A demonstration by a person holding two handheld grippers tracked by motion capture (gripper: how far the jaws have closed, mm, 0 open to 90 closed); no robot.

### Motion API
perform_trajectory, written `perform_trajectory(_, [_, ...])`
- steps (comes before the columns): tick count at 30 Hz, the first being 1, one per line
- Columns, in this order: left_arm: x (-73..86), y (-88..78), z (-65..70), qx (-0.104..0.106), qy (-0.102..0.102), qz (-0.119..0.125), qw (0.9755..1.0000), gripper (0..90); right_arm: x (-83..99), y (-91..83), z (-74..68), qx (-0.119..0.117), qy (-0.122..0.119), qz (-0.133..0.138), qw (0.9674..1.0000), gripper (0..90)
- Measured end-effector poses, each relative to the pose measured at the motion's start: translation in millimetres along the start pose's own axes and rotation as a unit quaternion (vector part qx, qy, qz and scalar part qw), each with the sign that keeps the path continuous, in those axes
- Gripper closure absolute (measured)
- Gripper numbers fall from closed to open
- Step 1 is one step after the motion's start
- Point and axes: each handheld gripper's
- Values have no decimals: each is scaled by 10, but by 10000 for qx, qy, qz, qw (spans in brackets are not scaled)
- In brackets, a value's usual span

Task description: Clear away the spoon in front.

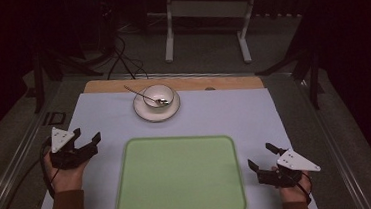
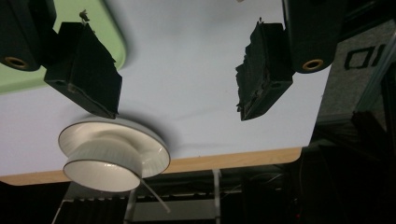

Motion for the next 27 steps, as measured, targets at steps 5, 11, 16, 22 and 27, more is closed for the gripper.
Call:
perform_trajectory(5, [-115, 20, 18, 70, 45, 32, 10000, 302, -1, -1, -2, 23, -25, 14, 10000, 141])
perform_trajectory(11, [-239, 56, 50, 132, 111, 72, 9998, 300, -3, -4, -3, 31, -45, 23, 10000, 142])
perform_trajectory(16, [-357, 84, 80, 197, 154, 123, 9996, 300, -3, -6, -2, 33, -45, 28, 10000, 142])
perform_trajectory(22, [-482, 117, 125, 220, 278, 165, 9992, 299, -4, -10, -4, 40, -44, 41, 10000, 141])
perform_trajectory(27, [-619, 169, 170, 304, 294, 281, 9987, 298, -3, -8, -1, 35, -46, 38, 10000, 142])
Point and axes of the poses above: each handheld gripper's, and its own axes: y roughly forward along the jaws, x roughly out of its underside, z roughly to its right, and after that the axes turned 13 degrees about -z, right-handed
